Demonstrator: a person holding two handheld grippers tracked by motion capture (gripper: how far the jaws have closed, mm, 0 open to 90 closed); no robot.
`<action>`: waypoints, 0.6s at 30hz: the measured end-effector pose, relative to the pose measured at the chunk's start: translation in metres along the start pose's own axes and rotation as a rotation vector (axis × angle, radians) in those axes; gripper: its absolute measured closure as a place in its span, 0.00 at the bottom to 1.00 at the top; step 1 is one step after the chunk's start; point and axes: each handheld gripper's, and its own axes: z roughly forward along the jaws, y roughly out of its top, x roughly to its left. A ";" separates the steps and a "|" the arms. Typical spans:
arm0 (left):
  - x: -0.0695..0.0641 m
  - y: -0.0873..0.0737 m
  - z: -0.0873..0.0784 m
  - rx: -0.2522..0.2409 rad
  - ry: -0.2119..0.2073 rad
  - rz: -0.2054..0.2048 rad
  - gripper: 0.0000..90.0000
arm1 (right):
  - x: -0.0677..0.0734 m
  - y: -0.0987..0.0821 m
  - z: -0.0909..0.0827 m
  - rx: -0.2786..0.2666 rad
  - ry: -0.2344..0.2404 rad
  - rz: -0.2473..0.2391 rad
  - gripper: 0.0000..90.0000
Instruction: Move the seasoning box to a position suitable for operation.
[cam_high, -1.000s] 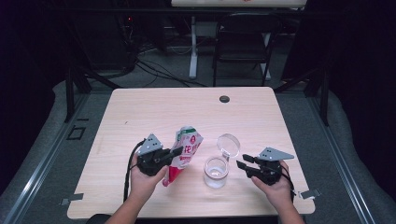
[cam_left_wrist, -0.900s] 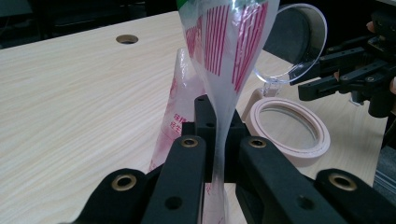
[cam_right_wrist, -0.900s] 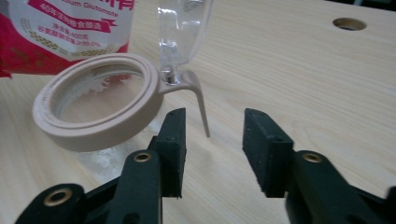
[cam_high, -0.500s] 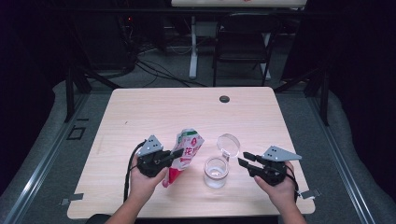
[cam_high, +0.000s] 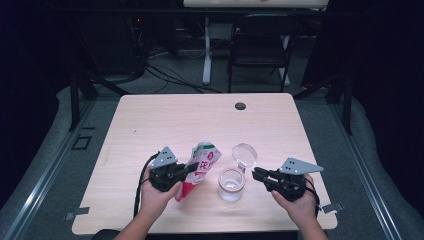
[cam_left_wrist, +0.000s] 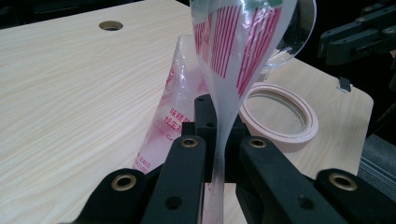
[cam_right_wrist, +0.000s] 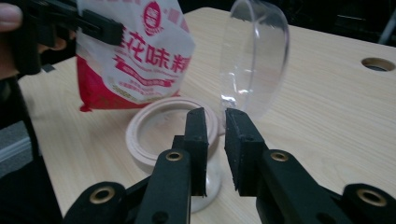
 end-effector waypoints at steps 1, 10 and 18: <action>0.000 0.000 0.000 0.003 -0.001 0.001 1.00 | 0.001 0.001 0.000 0.001 0.020 -0.002 0.91; -0.003 -0.005 0.001 0.017 0.000 0.002 1.00 | 0.016 0.009 0.007 0.004 0.059 -0.054 0.91; -0.006 -0.013 0.002 0.049 0.002 0.008 1.00 | 0.027 0.015 0.027 0.006 0.066 -0.097 0.89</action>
